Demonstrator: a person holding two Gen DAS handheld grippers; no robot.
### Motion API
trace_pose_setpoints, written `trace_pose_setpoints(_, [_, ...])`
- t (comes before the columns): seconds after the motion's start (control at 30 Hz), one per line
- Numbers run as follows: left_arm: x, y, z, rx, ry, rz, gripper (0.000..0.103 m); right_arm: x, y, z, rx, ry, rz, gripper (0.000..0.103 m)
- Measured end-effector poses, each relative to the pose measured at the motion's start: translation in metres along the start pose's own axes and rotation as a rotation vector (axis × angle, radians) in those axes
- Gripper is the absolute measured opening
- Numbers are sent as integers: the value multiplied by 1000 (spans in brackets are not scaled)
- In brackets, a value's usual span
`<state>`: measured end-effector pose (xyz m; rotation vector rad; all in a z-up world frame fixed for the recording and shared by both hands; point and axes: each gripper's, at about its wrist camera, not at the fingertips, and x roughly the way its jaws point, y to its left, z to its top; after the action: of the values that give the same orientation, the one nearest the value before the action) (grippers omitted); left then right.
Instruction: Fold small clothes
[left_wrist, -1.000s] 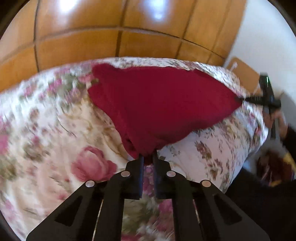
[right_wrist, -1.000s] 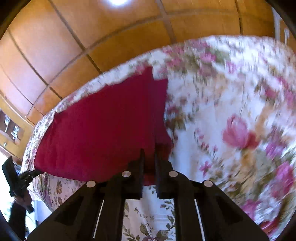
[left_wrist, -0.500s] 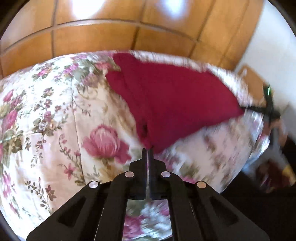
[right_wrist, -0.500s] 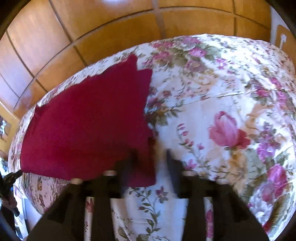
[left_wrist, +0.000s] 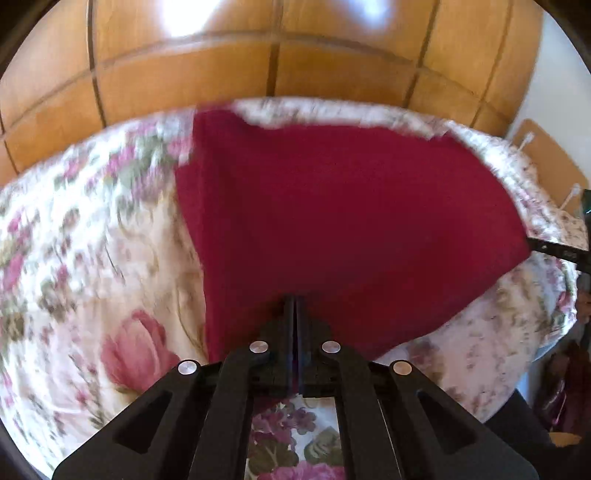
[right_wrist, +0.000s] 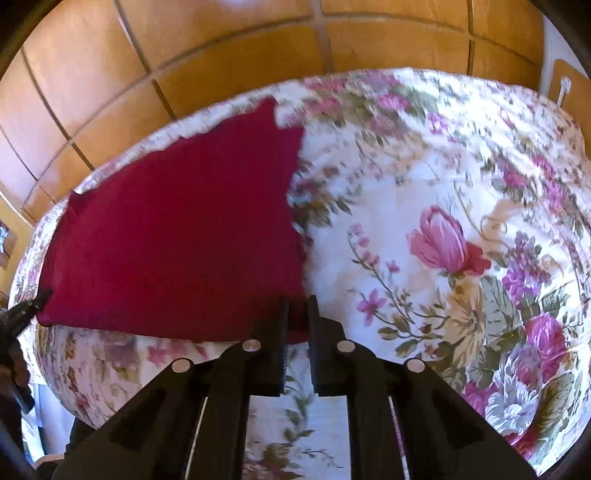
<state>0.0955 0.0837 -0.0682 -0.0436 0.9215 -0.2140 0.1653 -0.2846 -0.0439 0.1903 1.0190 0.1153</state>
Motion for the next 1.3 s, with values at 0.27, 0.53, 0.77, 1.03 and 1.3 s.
trace_pose_setpoints(0.27, [-26, 13, 14, -81, -90, -22, 0, -23, 12, 26, -20, -118, -47, 46])
trace_pose_setpoints(0.53, [-3, 22, 66, -177, -123, 81, 0, 10, 96, 73, -184, -162, -19, 60])
trace_pose_setpoints(0.77, [39, 53, 92, -307, -36, 126, 0, 59, 115, 106, -192, -146, -41, 64])
trace_pose_setpoints(1.03, [75, 72, 85, -356, -22, 242, 1, 95, 88, 101, -99, -204, -20, 81])
trace_pose_setpoints(1.3, [41, 35, 90, -280, -124, 357, 1, 94, 88, 101, -103, -216, -4, 82])
